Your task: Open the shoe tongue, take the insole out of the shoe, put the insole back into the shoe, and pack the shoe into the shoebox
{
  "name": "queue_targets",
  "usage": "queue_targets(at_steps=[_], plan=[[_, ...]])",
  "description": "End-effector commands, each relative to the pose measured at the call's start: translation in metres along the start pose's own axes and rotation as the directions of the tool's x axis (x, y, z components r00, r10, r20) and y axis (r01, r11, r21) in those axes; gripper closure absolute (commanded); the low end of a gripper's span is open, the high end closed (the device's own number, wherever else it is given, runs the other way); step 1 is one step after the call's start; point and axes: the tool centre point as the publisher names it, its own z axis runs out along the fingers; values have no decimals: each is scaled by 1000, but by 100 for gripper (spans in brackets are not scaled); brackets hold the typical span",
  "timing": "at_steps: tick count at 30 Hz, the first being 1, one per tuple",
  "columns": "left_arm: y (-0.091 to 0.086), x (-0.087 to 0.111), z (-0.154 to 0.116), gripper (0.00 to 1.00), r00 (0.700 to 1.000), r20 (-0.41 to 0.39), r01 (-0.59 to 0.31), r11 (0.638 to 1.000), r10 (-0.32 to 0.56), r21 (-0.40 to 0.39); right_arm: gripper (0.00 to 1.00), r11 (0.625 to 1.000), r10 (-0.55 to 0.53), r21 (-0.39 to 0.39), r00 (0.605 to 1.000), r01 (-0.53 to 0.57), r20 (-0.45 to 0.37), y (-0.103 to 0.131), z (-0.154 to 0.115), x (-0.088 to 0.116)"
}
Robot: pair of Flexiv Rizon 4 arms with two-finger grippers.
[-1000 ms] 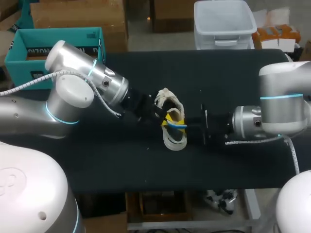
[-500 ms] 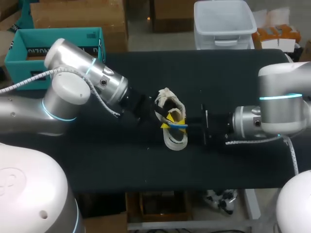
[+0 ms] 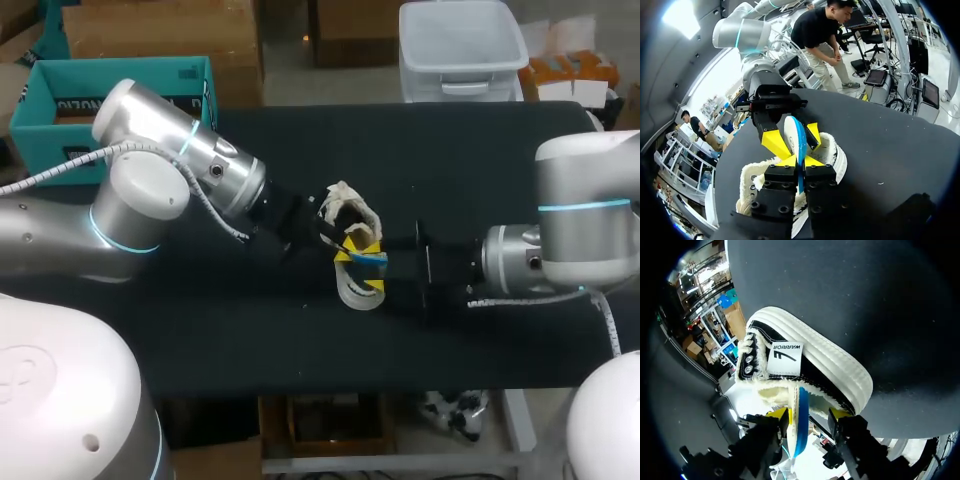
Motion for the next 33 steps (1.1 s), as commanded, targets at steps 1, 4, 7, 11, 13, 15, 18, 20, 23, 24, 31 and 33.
queue_targets(at_steps=[1,4,7,11,13,15,18,20,23,24,31,33], plan=[[3,0,2,100,1000,6,3,1000,-3,1,95,998,-9,-57,1000,8,-14,-18,-16,-2],[3,1,2,100,1000,6,5,1000,-5,1,100,998,-9,-57,1000,8,-17,-14,-13,-3],[3,2,2,100,1000,5,6,1000,-6,0,100,999,-11,-46,1000,10,-18,-9,-9,-2],[4,2,2,100,1000,4,9,1000,-9,-5,100,999,-14,-36,1000,13,-15,0,-2,-1],[5,2,1,100,1000,6,10,1000,-10,-11,100,999,-17,-33,1000,16,-14,6,2,1],[8,0,2,100,1000,8,13,1000,-13,-18,100,1000,-19,-25,1000,19,-11,11,5,2],[15,-4,5,100,999,13,30,999,-30,-33,100,1000,-17,-17,1000,17,-7,19,8,2],[20,-6,6,100,999,16,46,998,-45,-43,100,1000,-14,-24,1000,14,0,23,10,4],[28,-8,7,82,998,20,67,996,-66,-53,100,999,-13,-37,1000,13,7,28,11,7],[31,-9,7,69,997,22,76,996,-75,-53,100,999,-11,-42,1000,12,10,30,13,7],[26,-4,6,54,997,12,72,997,-71,-38,100,998,-11,-60,1000,12,11,31,14,9],[20,0,6,53,999,4,53,998,-53,-30,100,998,-9,-67,1000,10,14,31,13,9]])
